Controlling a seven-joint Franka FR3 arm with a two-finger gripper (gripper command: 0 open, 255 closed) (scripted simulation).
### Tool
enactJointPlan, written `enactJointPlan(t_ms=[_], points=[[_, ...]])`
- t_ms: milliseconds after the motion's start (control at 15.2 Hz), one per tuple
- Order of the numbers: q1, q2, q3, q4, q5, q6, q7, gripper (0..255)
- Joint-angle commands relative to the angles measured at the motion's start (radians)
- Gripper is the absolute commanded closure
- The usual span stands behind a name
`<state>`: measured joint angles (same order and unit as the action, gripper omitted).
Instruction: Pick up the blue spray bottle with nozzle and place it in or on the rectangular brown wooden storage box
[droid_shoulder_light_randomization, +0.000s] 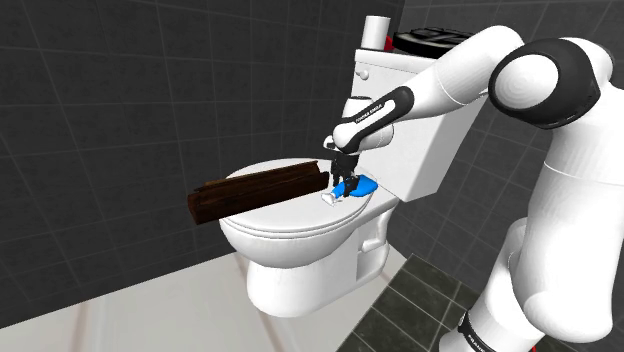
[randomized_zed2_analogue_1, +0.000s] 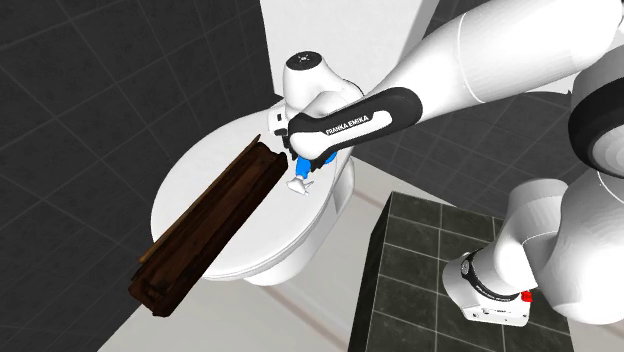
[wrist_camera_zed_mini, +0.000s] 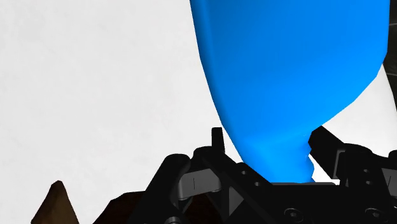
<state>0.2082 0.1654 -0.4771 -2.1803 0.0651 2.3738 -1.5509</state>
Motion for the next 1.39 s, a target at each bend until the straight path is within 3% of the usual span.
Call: enactJointPlan(t_ms=[0, 198, 1320], points=[[0.000, 0.000, 0.000, 0.000, 0.000, 0.000, 0.000, 255], [0.000, 0.000, 0.000, 0.000, 0.000, 0.000, 0.000, 255], [0.016, -0.131, -0.011, 0.099, -0.082, -0.215, 0.053, 255]])
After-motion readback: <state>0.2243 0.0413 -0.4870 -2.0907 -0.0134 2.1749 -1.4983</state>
